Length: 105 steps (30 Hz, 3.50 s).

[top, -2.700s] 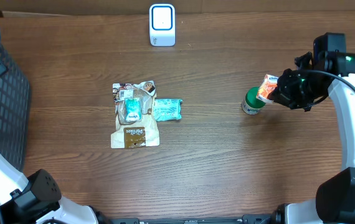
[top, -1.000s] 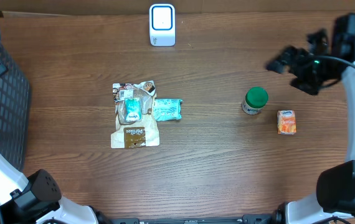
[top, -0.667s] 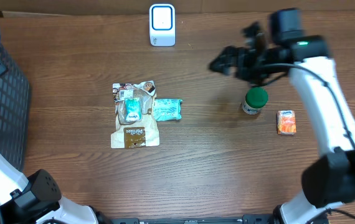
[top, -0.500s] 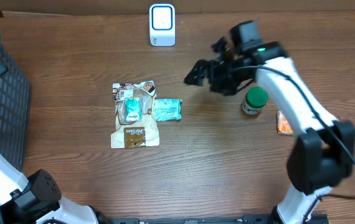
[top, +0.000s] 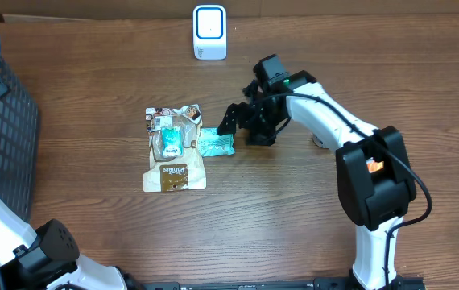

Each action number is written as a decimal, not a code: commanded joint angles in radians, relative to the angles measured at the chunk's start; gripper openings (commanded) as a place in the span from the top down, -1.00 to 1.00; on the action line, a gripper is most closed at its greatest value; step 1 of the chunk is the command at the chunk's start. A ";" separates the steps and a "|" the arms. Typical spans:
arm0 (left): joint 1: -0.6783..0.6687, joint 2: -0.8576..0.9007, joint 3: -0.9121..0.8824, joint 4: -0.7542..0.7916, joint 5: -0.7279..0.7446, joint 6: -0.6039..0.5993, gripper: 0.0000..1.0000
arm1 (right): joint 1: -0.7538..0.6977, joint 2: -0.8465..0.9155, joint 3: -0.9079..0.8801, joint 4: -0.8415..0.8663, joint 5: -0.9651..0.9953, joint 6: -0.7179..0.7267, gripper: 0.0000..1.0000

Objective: Scan the item barcode
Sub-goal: 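Reach the right gripper to the pile and grasp the teal wipes packet, then lift the teal wipes packet and carry it up toward the scanner, then hold the teal wipes packet in front of the white scanner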

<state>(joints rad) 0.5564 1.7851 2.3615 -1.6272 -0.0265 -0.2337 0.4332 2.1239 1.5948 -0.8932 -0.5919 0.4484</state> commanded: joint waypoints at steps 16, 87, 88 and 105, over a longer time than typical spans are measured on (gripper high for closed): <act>-0.002 -0.005 -0.005 0.002 0.001 -0.010 -0.99 | 0.013 0.033 -0.186 0.273 0.013 0.129 -0.06; -0.002 -0.005 -0.005 0.002 0.001 -0.010 -0.99 | 0.063 -0.165 0.852 -0.312 0.888 -0.281 0.92; -0.002 -0.005 -0.005 0.001 0.001 -0.010 -0.99 | 0.080 -0.146 0.851 -0.272 0.959 -0.309 0.92; -0.002 -0.005 -0.005 0.001 0.001 -0.010 -0.99 | 0.143 0.293 0.846 0.573 1.332 -1.167 0.92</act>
<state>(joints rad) 0.5564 1.7851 2.3615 -1.6272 -0.0269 -0.2337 0.5774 2.3795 2.4180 -0.4046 0.6956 -0.4911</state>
